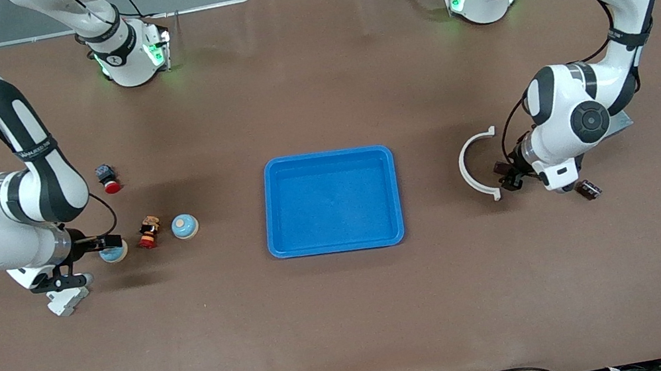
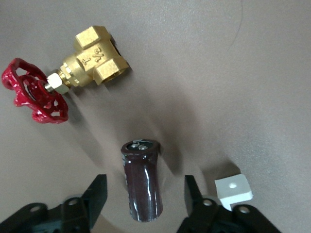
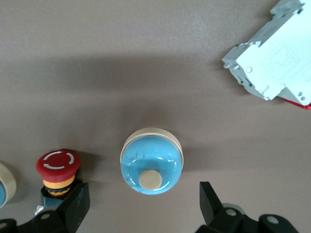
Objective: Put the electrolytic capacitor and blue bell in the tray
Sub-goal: 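Grasp the brown capacitor with the left gripper while the right gripper grasps the bell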
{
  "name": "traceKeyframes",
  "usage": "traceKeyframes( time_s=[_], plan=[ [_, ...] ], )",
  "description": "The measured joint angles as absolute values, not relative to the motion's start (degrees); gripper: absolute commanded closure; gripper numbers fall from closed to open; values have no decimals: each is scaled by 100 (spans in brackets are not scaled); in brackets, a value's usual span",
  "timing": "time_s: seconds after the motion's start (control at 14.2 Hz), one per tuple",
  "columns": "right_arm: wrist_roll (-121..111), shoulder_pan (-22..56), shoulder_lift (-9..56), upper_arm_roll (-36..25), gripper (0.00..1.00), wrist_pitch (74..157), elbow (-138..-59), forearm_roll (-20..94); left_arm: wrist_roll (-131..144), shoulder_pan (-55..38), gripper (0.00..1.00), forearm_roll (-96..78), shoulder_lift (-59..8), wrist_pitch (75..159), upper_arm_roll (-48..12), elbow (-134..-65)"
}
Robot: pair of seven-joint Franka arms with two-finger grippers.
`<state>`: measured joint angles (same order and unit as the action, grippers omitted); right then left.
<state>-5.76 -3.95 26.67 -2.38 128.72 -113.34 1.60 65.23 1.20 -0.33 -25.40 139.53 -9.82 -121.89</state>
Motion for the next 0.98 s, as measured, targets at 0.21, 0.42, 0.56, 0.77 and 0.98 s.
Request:
traceKeyframes(
  time_s=[0.21,0.42,0.56,0.77,0.98],
  plan=[
    [-578,-395,2807,-244,0,13002,-11320,160,6523,120,40,-33,-2551,13954,-981,-12189],
    [-579,-399,2946,-252,0,13111,-11312,160,6523,121,79,-33,-2560,13956,-981,-12187],
    [-579,-399,3022,-253,0,13141,-11309,160,6523,123,100,-33,-2561,13956,-981,-12186],
    [-580,-399,3113,-257,0,13186,-11308,160,6523,126,100,4,-2563,13962,-978,-12168],
    [-580,-400,3177,-258,0,13186,-11307,160,6523,137,100,90,-2553,13979,-976,-12095]
  ],
)
